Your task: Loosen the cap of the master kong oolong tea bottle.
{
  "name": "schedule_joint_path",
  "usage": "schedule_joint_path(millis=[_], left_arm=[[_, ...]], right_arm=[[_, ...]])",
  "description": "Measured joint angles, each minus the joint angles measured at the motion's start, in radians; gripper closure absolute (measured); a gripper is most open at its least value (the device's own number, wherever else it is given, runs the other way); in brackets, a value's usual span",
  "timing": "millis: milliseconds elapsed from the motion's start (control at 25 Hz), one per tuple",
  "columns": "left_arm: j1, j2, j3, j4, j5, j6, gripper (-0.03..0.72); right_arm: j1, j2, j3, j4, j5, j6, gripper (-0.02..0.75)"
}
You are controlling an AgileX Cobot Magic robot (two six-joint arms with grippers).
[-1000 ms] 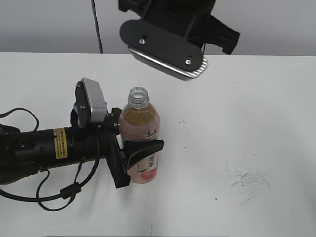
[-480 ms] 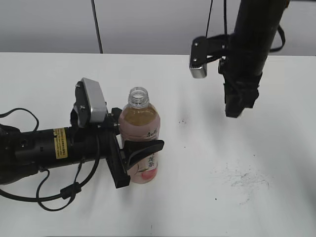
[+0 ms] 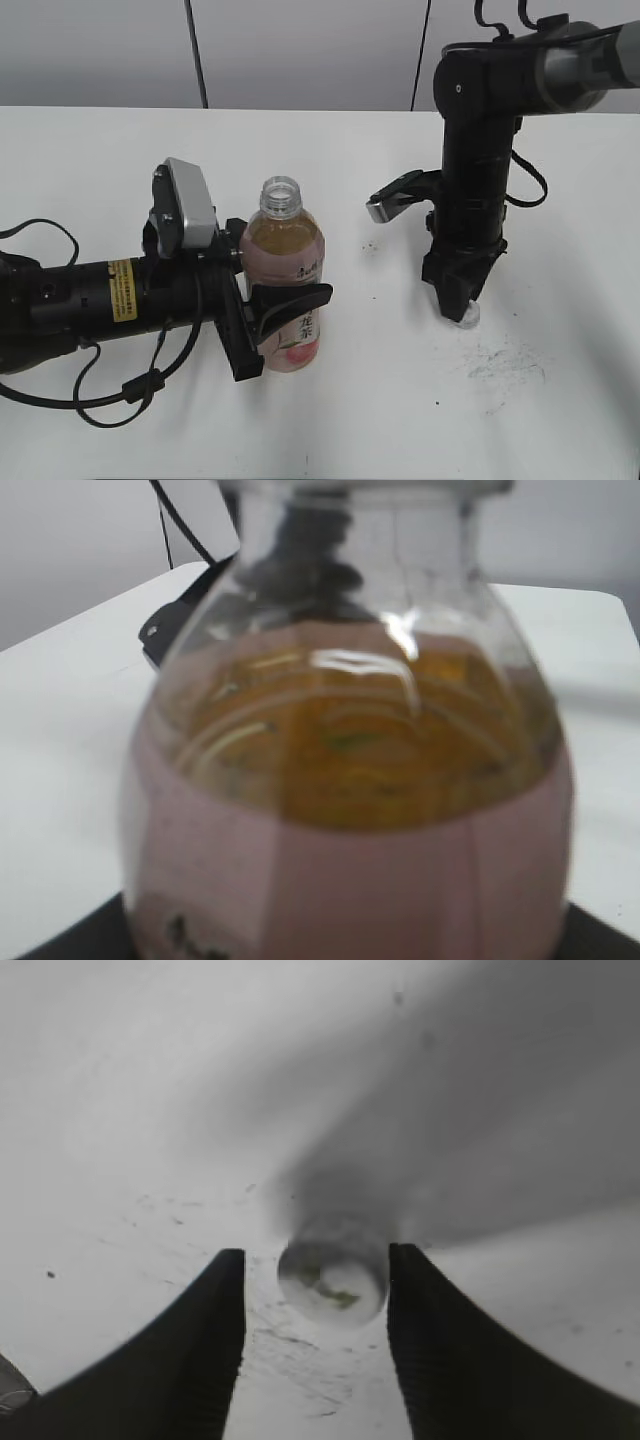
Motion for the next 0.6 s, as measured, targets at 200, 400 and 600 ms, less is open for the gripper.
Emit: schedule_joint_path(millis=[200,400,600], left_arm=[[0.000,0.000,0.000,0.000,0.000,0.000,0.303],[0.000,0.000,0.000,0.000,0.000,0.000,0.303],[0.000,0.000,0.000,-0.003,-0.001,0.000,0.239]], right_arm=[[0.001,0.003,0.000,0.003,0.000,0.146,0.205],[0.001,0.003,-0.039,-0.031,0.002,0.305,0.170],[0.001,0.003,-0.098,-0.035,0.002,0.344,0.173]])
